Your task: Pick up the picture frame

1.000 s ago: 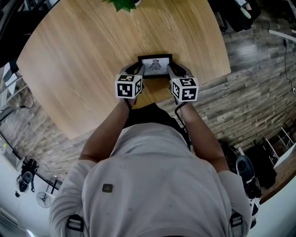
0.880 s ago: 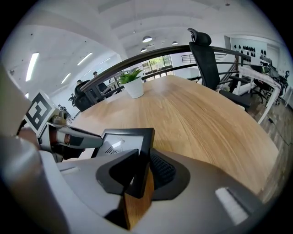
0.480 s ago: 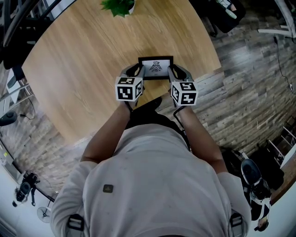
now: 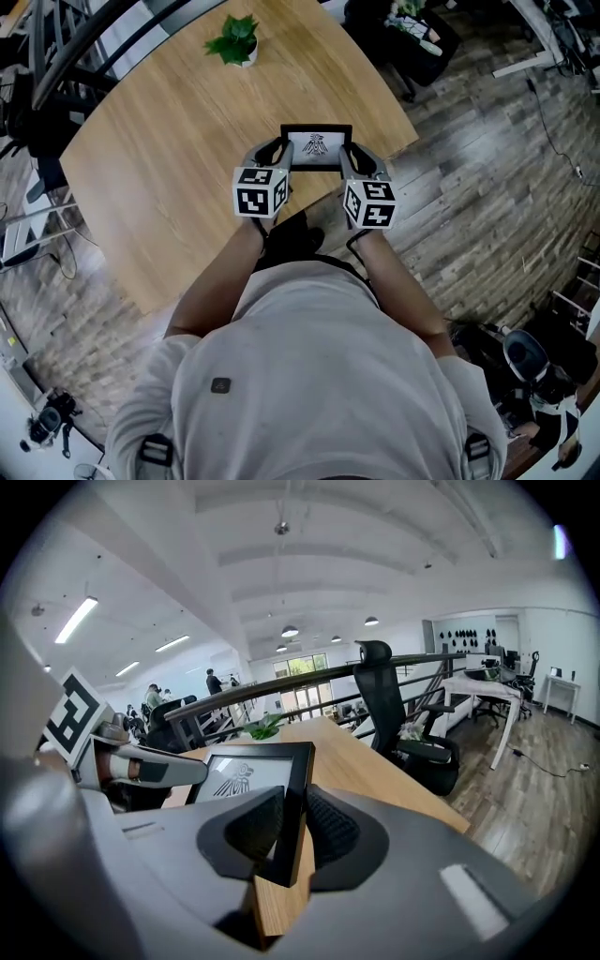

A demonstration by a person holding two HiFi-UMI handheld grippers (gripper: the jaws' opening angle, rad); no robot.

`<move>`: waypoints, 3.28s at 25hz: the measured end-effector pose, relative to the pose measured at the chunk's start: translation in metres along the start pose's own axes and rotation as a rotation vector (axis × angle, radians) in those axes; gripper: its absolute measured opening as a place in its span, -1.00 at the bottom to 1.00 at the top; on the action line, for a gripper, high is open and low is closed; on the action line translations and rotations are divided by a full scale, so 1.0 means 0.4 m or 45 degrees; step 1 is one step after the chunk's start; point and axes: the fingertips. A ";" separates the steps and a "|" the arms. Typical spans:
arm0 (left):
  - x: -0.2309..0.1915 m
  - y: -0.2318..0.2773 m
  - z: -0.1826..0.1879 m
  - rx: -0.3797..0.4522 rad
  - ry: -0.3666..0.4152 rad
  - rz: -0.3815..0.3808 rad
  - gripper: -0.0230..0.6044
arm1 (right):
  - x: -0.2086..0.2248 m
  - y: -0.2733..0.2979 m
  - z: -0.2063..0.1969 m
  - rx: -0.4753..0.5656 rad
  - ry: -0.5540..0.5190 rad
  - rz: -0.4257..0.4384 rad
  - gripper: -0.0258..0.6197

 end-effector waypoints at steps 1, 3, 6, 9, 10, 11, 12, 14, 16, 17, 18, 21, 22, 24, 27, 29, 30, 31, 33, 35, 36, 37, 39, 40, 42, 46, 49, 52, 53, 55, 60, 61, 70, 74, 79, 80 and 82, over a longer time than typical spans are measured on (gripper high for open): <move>0.015 -0.011 0.013 0.015 0.013 -0.006 -0.66 | 0.001 -0.020 0.013 0.020 -0.001 -0.004 -0.64; 0.045 -0.034 0.041 0.048 0.048 -0.015 -0.66 | 0.004 -0.057 0.040 0.060 -0.005 -0.012 -0.64; 0.087 -0.073 0.075 0.101 0.090 -0.017 -0.66 | 0.003 -0.113 0.074 0.123 -0.007 -0.030 -0.64; 0.128 -0.121 0.097 0.154 0.114 -0.009 -0.66 | -0.006 -0.176 0.100 0.178 -0.024 -0.032 -0.64; 0.138 -0.140 0.106 0.172 0.121 -0.002 -0.66 | -0.012 -0.193 0.110 0.196 -0.031 -0.027 -0.64; 0.145 -0.159 0.114 0.191 0.126 0.006 -0.66 | -0.020 -0.206 0.118 0.212 -0.040 -0.018 -0.64; 0.149 -0.178 0.120 0.207 0.126 0.015 -0.67 | -0.030 -0.216 0.125 0.223 -0.049 -0.007 -0.64; 0.148 -0.215 0.126 0.229 0.109 0.026 -0.67 | -0.054 -0.231 0.135 0.234 -0.057 0.019 -0.64; 0.142 -0.250 0.126 0.243 0.095 0.040 -0.67 | -0.083 -0.246 0.142 0.244 -0.064 0.046 -0.64; 0.137 -0.268 0.127 0.251 0.095 0.051 -0.67 | -0.100 -0.253 0.145 0.251 -0.069 0.058 -0.64; 0.130 -0.284 0.127 0.259 0.097 0.060 -0.67 | -0.116 -0.258 0.148 0.257 -0.075 0.068 -0.64; 0.112 -0.323 0.131 0.281 0.098 0.080 -0.68 | -0.156 -0.265 0.152 0.269 -0.089 0.085 -0.64; 0.108 -0.334 0.132 0.288 0.100 0.082 -0.68 | -0.167 -0.267 0.154 0.272 -0.089 0.085 -0.64; 0.099 -0.360 0.136 0.305 0.108 0.079 -0.68 | -0.190 -0.271 0.160 0.283 -0.086 0.082 -0.64; 0.079 -0.402 0.151 0.329 0.127 0.060 -0.68 | -0.232 -0.279 0.178 0.310 -0.089 0.071 -0.64; 0.063 -0.433 0.160 0.343 0.138 0.046 -0.68 | -0.266 -0.285 0.189 0.328 -0.087 0.060 -0.64; 0.053 -0.452 0.163 0.349 0.143 0.040 -0.68 | -0.285 -0.288 0.193 0.335 -0.085 0.055 -0.64; 0.041 -0.472 0.165 0.354 0.148 0.034 -0.68 | -0.308 -0.290 0.195 0.341 -0.083 0.052 -0.64; 0.012 -0.516 0.163 0.362 0.156 0.024 -0.68 | -0.361 -0.295 0.195 0.352 -0.085 0.049 -0.63; -0.020 -0.559 0.154 0.365 0.160 0.011 -0.68 | -0.416 -0.300 0.188 0.362 -0.087 0.041 -0.63; -0.034 -0.578 0.148 0.365 0.160 0.004 -0.68 | -0.440 -0.303 0.184 0.365 -0.086 0.033 -0.63; -0.048 -0.596 0.143 0.367 0.160 -0.004 -0.68 | -0.463 -0.307 0.181 0.367 -0.086 0.026 -0.63; -0.072 -0.629 0.136 0.371 0.161 -0.019 -0.68 | -0.506 -0.313 0.176 0.368 -0.087 0.015 -0.63; -0.082 -0.647 0.132 0.372 0.163 -0.028 -0.68 | -0.527 -0.317 0.174 0.369 -0.087 0.010 -0.63; -0.098 -0.679 0.118 0.368 0.170 -0.051 -0.68 | -0.564 -0.327 0.163 0.366 -0.083 -0.003 -0.63; -0.113 -0.729 0.080 0.367 0.172 -0.098 -0.68 | -0.616 -0.349 0.123 0.349 -0.080 -0.032 -0.63; -0.128 -0.749 0.056 0.362 0.159 -0.114 -0.68 | -0.647 -0.359 0.100 0.334 -0.088 -0.034 -0.63; -0.128 -0.761 0.038 0.362 0.149 -0.122 -0.68 | -0.659 -0.375 0.090 0.334 -0.099 -0.041 -0.63; -0.123 -0.766 0.035 0.365 0.149 -0.121 -0.68 | -0.660 -0.382 0.089 0.337 -0.101 -0.041 -0.63; -0.111 -0.778 0.031 0.375 0.153 -0.115 -0.68 | -0.661 -0.397 0.087 0.346 -0.105 -0.031 -0.63; -0.056 -0.801 0.027 0.408 0.164 -0.086 -0.68 | -0.641 -0.447 0.087 0.373 -0.125 0.005 -0.62; -0.041 -0.804 0.025 0.416 0.165 -0.079 -0.68 | -0.632 -0.458 0.087 0.379 -0.124 0.011 -0.62; 0.160 -0.830 -0.032 0.445 0.187 -0.052 -0.68 | -0.528 -0.626 0.034 0.407 -0.133 0.050 -0.63; 0.258 -0.853 -0.081 0.465 0.191 -0.044 -0.68 | -0.486 -0.720 -0.006 0.431 -0.148 0.067 -0.63; 0.346 -0.887 -0.153 0.467 0.190 -0.032 -0.68 | -0.466 -0.821 -0.072 0.437 -0.155 0.088 -0.63; 0.362 -0.894 -0.168 0.465 0.193 -0.030 -0.68 | -0.461 -0.838 -0.086 0.436 -0.152 0.089 -0.63; 0.390 -0.903 -0.195 0.461 0.194 -0.029 -0.68 | -0.452 -0.863 -0.111 0.432 -0.143 0.090 -0.63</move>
Point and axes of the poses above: the fingertips, and each gripper's own axes: y forward along the fingers, x to its right, z out of its top, and after that the axes turned 2 degrees about -y, right-handed
